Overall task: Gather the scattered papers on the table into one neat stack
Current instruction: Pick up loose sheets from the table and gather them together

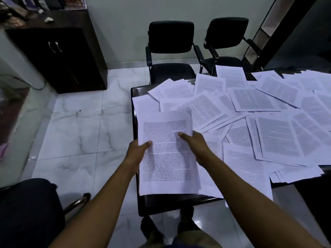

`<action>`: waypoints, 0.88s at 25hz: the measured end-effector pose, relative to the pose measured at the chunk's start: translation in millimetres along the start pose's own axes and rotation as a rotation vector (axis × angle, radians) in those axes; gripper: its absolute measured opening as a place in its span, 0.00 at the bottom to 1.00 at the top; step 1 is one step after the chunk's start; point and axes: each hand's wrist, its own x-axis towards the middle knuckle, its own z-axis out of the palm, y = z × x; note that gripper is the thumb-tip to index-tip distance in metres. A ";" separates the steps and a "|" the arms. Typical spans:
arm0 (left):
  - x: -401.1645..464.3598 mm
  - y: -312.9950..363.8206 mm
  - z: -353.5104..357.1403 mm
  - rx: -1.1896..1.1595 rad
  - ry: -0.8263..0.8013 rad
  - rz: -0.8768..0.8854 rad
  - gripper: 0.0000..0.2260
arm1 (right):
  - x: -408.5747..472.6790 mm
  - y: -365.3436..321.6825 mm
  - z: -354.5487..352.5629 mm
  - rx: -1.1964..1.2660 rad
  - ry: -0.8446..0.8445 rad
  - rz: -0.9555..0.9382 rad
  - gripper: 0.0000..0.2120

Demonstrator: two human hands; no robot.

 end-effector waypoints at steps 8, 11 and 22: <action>-20.7 -69.1 -31.1 -0.111 0.110 -0.218 0.13 | -11.7 95.6 -48.1 -0.192 0.045 0.296 0.18; -18.0 -86.6 -24.9 -0.113 0.171 -0.261 0.12 | -10.5 105.7 -54.4 -0.239 -0.027 0.304 0.16; -22.1 -133.2 -10.7 0.348 0.548 -0.165 0.12 | 22.1 130.4 -106.2 -1.386 -0.099 -0.139 0.32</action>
